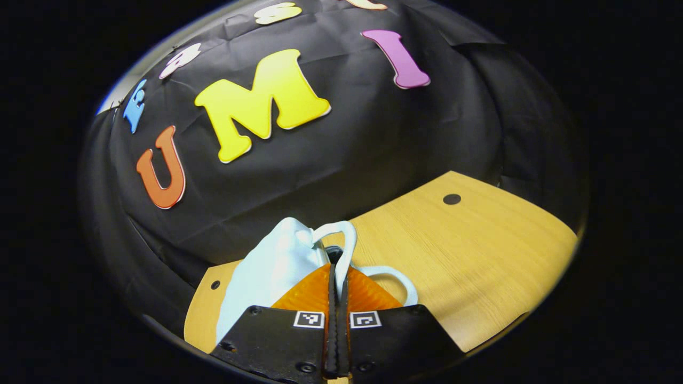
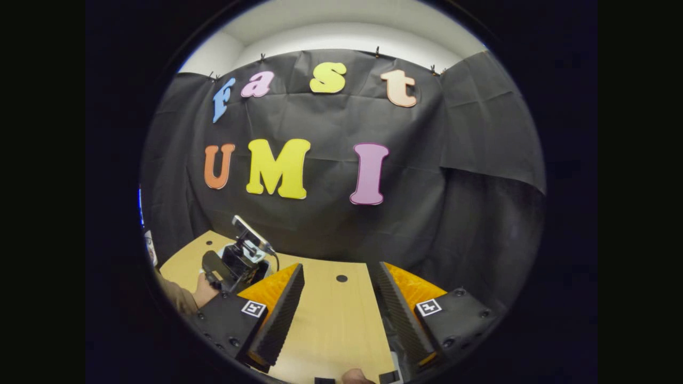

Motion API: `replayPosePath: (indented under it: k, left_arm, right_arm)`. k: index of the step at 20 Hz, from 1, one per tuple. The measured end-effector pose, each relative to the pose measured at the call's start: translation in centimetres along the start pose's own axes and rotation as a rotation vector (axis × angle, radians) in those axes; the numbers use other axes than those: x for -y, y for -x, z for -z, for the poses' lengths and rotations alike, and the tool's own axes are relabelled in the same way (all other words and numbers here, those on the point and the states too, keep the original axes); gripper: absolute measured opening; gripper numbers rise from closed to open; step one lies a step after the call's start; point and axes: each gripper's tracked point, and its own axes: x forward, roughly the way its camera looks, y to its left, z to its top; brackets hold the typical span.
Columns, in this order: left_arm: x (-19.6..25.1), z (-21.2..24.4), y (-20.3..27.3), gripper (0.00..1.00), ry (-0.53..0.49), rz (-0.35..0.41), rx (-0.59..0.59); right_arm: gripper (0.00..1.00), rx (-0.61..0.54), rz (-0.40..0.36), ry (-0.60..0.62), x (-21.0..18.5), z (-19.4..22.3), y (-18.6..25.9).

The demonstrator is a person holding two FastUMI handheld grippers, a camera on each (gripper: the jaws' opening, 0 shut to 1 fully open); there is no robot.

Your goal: First open the suitcase, pack the skin care products into it, and then close the suitcase.

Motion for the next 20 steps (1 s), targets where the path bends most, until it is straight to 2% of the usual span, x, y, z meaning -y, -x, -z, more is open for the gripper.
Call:
replayPosePath:
  k: [5,10,13,14,15,17,18,19,20]
  left_arm:
    - [3.2,2.5,-1.3,0.04,-0.033,0.009,-0.063]
    - [3.9,3.5,-1.8,0.06,-0.067,-0.012,-0.092]
    - [5.1,4.3,-2.0,0.11,-0.044,0.037,-0.125]
    - [5.3,4.0,-1.7,0.3,-0.033,0.05,-0.124]
    - [5.4,3.5,-1.5,0.35,-0.009,0.049,-0.101]
    - [5.2,1.5,-0.2,0.59,0.027,0.049,-0.045]
    - [5.0,0.8,0.6,0.91,0.072,0.061,-0.03]
    - [4.4,-0.1,1.9,0.99,0.132,0.073,-0.004]
    - [3.4,-1.3,3.3,0.99,0.197,0.075,0.023]
  right_arm:
    - [0.83,-0.044,0.038,0.012,2.4,2.2,0.2]
    - [0.83,-0.066,0.069,0.001,4.3,3.1,0.4]
    - [0.83,-0.064,0.06,-0.019,4.3,3.2,0.3]
    - [0.83,-0.066,0.055,-0.024,4.2,3.3,0.2]
    - [0.83,-0.065,0.053,-0.029,4.0,3.3,0.2]
    - [0.83,-0.046,0.062,-0.045,3.6,2.6,0.3]
    - [0.84,-0.035,0.072,-0.054,3.2,2.2,0.2]
    - [0.84,-0.024,0.08,-0.064,2.4,1.8,0.1]
    - [0.83,-0.01,0.086,-0.073,1.4,1.3,0.0]
